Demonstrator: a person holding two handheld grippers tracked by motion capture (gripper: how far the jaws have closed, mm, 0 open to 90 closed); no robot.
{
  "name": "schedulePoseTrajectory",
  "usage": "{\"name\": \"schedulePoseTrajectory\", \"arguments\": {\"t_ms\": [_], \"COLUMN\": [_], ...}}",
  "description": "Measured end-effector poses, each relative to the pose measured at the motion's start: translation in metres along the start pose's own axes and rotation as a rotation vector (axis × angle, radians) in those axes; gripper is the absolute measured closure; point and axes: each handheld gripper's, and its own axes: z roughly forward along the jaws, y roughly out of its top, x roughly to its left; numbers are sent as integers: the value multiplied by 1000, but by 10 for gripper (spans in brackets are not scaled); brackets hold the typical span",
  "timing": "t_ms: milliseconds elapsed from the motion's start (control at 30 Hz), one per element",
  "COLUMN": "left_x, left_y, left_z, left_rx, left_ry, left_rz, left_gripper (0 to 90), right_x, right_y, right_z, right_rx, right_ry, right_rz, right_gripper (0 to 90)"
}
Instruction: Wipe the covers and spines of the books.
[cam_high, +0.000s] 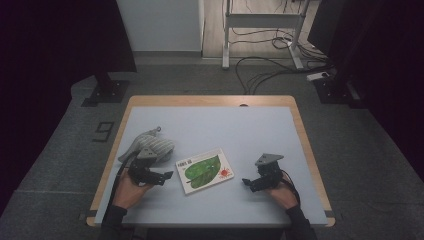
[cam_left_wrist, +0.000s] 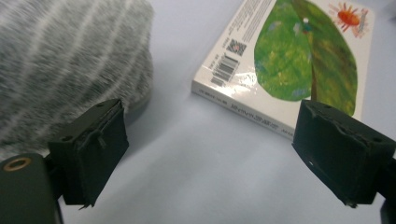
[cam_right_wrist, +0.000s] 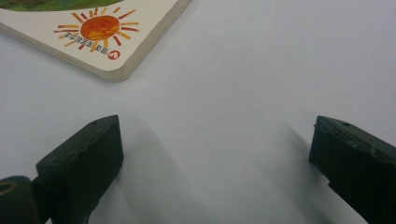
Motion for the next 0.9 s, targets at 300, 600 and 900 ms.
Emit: {"name": "schedulePoseTrajectory", "arguments": {"t_ms": [300,600,900], "left_x": [18,42,76], "left_y": [20,45,43], "left_z": [-14,-10,15], "left_rx": [-18,5,54], "left_ry": [22,80,143], "left_rz": [-12,-4,-53], "left_gripper": [48,2,14], "right_x": [0,0,0], "right_y": [0,0,0], "right_z": [0,0,0], "right_rx": [-1,-2,-1], "right_ry": [-2,-2,-1], "right_rz": [4,4,4], "right_gripper": [22,24,24]}}
